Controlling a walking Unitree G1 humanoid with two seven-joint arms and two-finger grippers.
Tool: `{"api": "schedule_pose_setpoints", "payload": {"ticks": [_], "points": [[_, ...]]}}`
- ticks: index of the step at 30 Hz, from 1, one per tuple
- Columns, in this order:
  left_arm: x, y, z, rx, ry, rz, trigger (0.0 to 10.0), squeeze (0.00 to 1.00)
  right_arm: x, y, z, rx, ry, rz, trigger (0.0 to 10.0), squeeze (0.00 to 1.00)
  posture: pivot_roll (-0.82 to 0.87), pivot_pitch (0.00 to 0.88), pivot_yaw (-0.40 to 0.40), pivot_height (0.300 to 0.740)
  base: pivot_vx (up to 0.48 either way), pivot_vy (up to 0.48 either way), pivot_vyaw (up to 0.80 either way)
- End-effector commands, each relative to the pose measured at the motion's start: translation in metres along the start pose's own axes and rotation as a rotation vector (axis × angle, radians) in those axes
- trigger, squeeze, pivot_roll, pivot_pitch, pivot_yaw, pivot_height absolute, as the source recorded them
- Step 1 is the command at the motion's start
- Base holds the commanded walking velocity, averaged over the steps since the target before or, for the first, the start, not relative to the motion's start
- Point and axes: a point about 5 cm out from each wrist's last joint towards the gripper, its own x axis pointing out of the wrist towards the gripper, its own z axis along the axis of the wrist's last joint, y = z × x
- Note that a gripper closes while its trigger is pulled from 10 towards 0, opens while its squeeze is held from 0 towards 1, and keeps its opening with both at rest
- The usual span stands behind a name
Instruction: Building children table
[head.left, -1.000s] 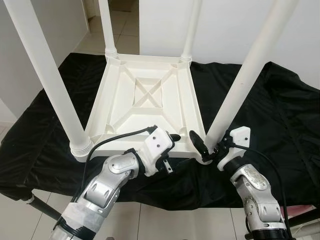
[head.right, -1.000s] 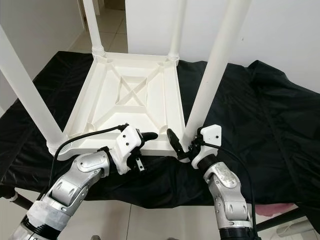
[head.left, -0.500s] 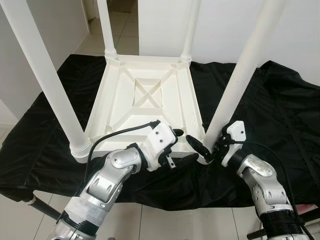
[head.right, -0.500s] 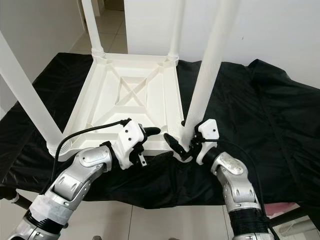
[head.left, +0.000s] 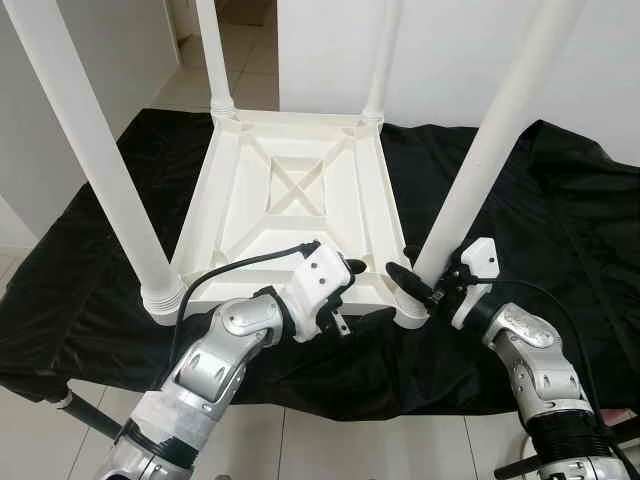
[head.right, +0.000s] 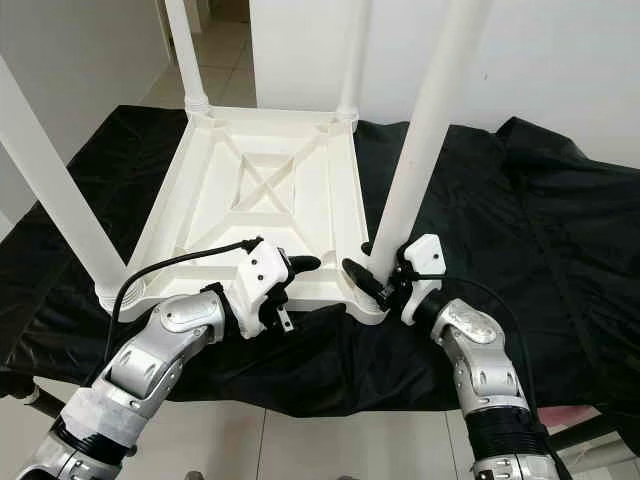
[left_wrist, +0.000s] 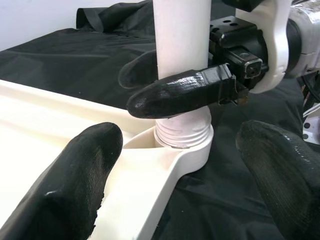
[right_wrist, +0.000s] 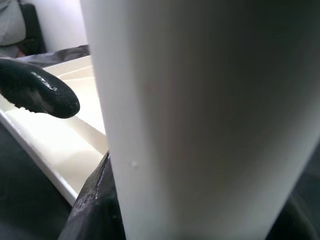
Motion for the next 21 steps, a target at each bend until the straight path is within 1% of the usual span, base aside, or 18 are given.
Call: {"api": "schedule_pose_setpoints", "payload": {"ticks": [1,2,3,4,6,7,8,9,12,14,15,16,17,19,20,21], "points": [[-0.001,0.003,0.001,0.006,-0.005,-0.010,10.0,0.00,0.000,0.002,-0.003,0.018,0.005,-0.002,9.5,0.00,-0.01,0.000,-0.028,0.740,0.000,0.000,0.00],[-0.001,0.004,0.001,0.010,-0.005,-0.007,10.0,0.00,0.000,0.003,-0.003,0.023,-0.002,-0.023,10.0,0.00,-0.01,0.000,-0.032,0.740,0.000,0.000,0.00],[-0.001,0.005,0.001,0.011,-0.007,-0.002,10.0,0.00,0.000,0.003,-0.002,0.021,-0.015,-0.058,10.0,0.00,-0.01,0.000,-0.035,0.740,0.000,0.000,0.00],[-0.001,0.005,0.001,0.011,-0.007,-0.002,10.0,0.00,0.000,0.003,-0.002,0.021,-0.015,-0.058,10.0,0.00,-0.01,0.000,-0.035,0.740,0.000,0.000,0.00],[-0.001,0.007,0.001,0.014,-0.009,0.009,10.0,0.00,-0.001,-0.003,-0.002,0.018,-0.018,-0.203,10.0,0.00,-0.01,0.000,-0.037,0.740,0.000,0.000,0.00],[-0.001,0.007,0.001,0.014,-0.009,0.009,10.0,0.00,-0.001,-0.003,-0.002,0.018,-0.018,-0.203,10.0,0.00,-0.01,0.000,-0.037,0.740,0.000,0.000,0.00],[-0.001,0.007,0.002,0.010,-0.015,0.014,10.0,0.00,-0.002,-0.003,-0.002,0.027,-0.017,-0.271,10.0,0.00,-0.01,0.000,-0.039,0.740,0.000,0.000,0.00],[-0.001,0.007,0.002,0.005,-0.017,0.019,10.0,0.00,-0.002,0.001,-0.002,0.037,-0.018,-0.320,10.0,0.00,-0.01,0.000,-0.037,0.740,0.000,0.000,0.00],[-0.001,0.007,0.002,0.000,-0.019,0.022,10.0,0.00,-0.002,0.006,-0.002,0.039,-0.021,-0.345,10.0,0.00,-0.01,0.000,-0.035,0.740,0.000,0.000,0.00],[-0.002,0.005,0.000,-0.004,-0.016,0.020,10.0,0.00,-0.001,0.016,-0.002,0.057,-0.023,-0.410,10.0,0.00,-0.02,0.000,-0.038,0.740,0.000,0.000,0.00],[-0.002,0.005,0.000,-0.004,-0.016,0.020,10.0,0.00,-0.001,0.016,-0.002,0.057,-0.023,-0.410,10.0,0.00,-0.02,0.000,-0.038,0.740,0.000,0.000,0.00],[-0.002,0.004,-0.001,-0.005,-0.015,0.019,10.0,0.00,0.000,0.020,-0.003,0.081,-0.022,-0.463,10.0,0.00,-0.02,0.000,-0.040,0.740,0.000,0.000,0.00],[-0.002,0.004,-0.001,-0.005,-0.015,0.019,10.0,0.00,0.000,0.020,-0.003,0.081,-0.022,-0.463,10.0,0.00,-0.02,0.000,-0.040,0.740,0.000,0.000,0.00],[-0.003,0.007,-0.002,-0.007,-0.011,0.036,10.0,0.00,0.002,0.030,-0.005,0.124,-0.010,-0.616,10.0,0.00,-0.02,0.000,-0.042,0.740,0.000,0.000,0.00],[-0.003,0.007,-0.002,-0.007,-0.011,0.036,10.0,0.00,0.002,0.030,-0.005,0.124,-0.010,-0.616,10.0,0.00,-0.02,0.000,-0.042,0.740,0.000,0.000,0.00],[-0.004,0.009,-0.002,-0.009,-0.011,0.046,10.0,0.00,0.004,0.034,-0.006,0.138,-0.005,-0.671,10.0,0.00,-0.02,0.000,-0.041,0.740,0.000,0.000,0.00]]}}
